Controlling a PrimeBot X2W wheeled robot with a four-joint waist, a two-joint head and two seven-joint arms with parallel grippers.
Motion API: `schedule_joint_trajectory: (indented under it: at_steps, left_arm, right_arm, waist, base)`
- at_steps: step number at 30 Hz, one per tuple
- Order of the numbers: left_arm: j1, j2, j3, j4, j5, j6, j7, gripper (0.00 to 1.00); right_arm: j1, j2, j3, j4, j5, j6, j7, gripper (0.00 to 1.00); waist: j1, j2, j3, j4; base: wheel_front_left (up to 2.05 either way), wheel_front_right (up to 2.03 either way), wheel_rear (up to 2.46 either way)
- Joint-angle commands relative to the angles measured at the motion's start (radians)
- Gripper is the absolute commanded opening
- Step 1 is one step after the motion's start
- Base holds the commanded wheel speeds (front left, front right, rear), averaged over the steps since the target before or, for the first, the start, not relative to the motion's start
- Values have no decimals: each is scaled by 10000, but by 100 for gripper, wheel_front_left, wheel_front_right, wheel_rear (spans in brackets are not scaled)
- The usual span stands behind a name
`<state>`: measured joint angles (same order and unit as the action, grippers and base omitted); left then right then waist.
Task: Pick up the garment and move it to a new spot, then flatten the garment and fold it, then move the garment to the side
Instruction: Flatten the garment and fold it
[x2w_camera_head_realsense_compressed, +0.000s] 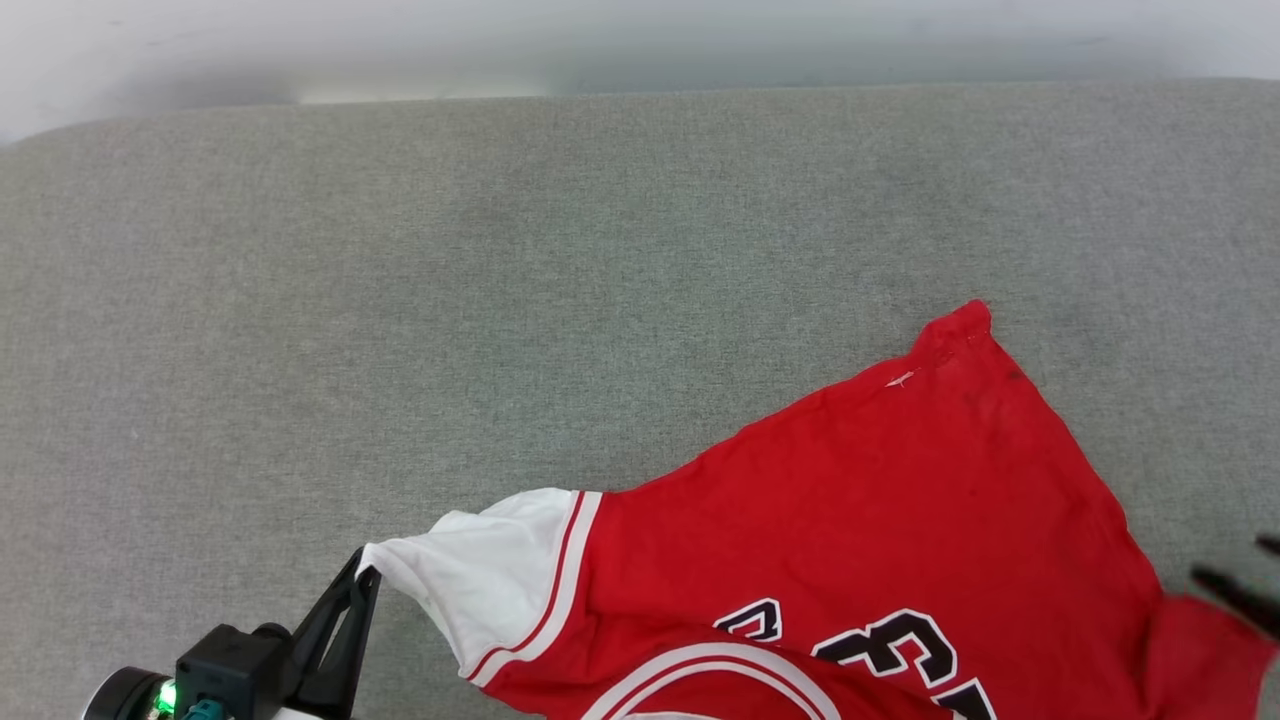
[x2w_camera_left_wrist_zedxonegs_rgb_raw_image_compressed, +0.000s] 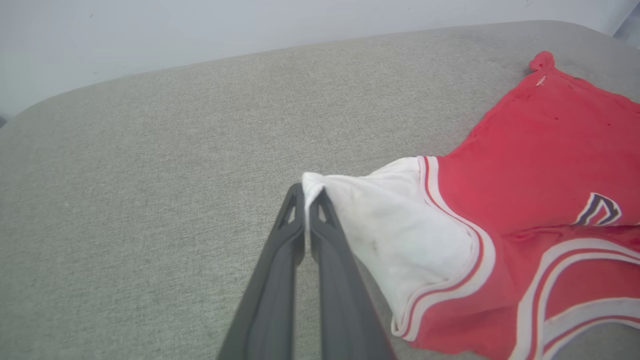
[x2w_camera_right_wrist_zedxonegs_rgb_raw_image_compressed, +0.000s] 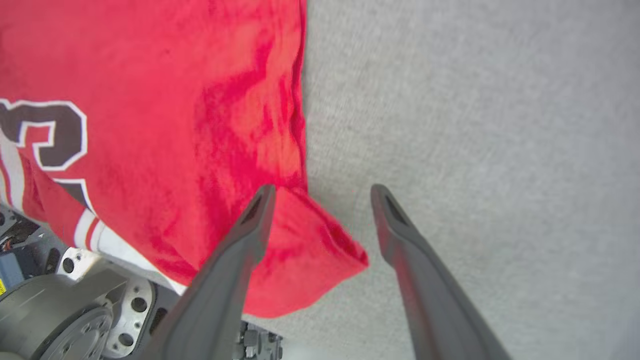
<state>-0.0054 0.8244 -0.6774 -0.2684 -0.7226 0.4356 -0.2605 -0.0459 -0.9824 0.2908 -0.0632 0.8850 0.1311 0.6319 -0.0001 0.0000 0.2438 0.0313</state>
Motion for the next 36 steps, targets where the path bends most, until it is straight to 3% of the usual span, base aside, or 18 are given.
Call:
schedule_joint_trajectory:
  at_steps: [1, 7, 11, 14, 24, 33, 34, 35, 36]
  left_arm:
    - [-93, -42, -28, -32, 78, 21, -57, 0]
    - [-403, -132, -105, 3, 208, -76, 1, 0]
    - [-750, -235, -160, 16, 365, -211, 62, 0]
    - [-962, -329, -211, 59, 421, -317, 92, 0]
    - [-1826, -815, -461, 400, 707, -677, 119, 0]
    - [-2161, -1052, -524, 627, 789, -805, 99, 0]
    - [-2183, -1100, -529, 753, 743, -817, 90, 0]
    - [-2173, -1099, -519, 788, 714, -821, 87, 0]
    - [-2168, -1098, -512, 829, 708, -826, 86, 0]
  right_arm:
    - [-373, -63, -426, -384, -77, -8, 139, 100]
    - [-1898, -224, -1062, -1616, -440, -8, 1339, 100]
    - [-3393, -356, -215, -1862, -913, -8, 2615, 100]
    - [-4251, -109, 347, -1691, -1051, -8, 3096, 100]
    - [-7600, 1406, 2718, 957, -1370, -8, 4483, 100]
    - [-8083, 2072, 4366, 2987, -1234, -6, 3744, 100]
    - [-8046, 2125, 4755, 3247, -1067, -4, 3223, 27]
    - [-8095, 2124, 4837, 3276, -1044, -4, 3005, 0]
    - [-8199, 2108, 4884, 3305, -1053, -4, 2734, 0]
  waist:
    - [1, 0, 29, 57]
    - [1, 0, 315, 286]
    - [1, 0, 698, 521]
    - [1, 0, 922, 682]
    - [1, 0, 1837, 1349]
    - [1, 0, 2213, 1611]
    - [1, 0, 2121, 1553]
    - [1, 0, 2056, 1512]
    - [1, 0, 1972, 1467]
  base:
    - [0, 0, 0]
    - [0, 0, 0]
    - [0, 0, 0]
    - [0, 0, 0]
    - [0, 0, 0]
    - [0, 0, 0]
    - [0, 0, 0]
    - [0, 0, 0]
    - [0, 0, 0]
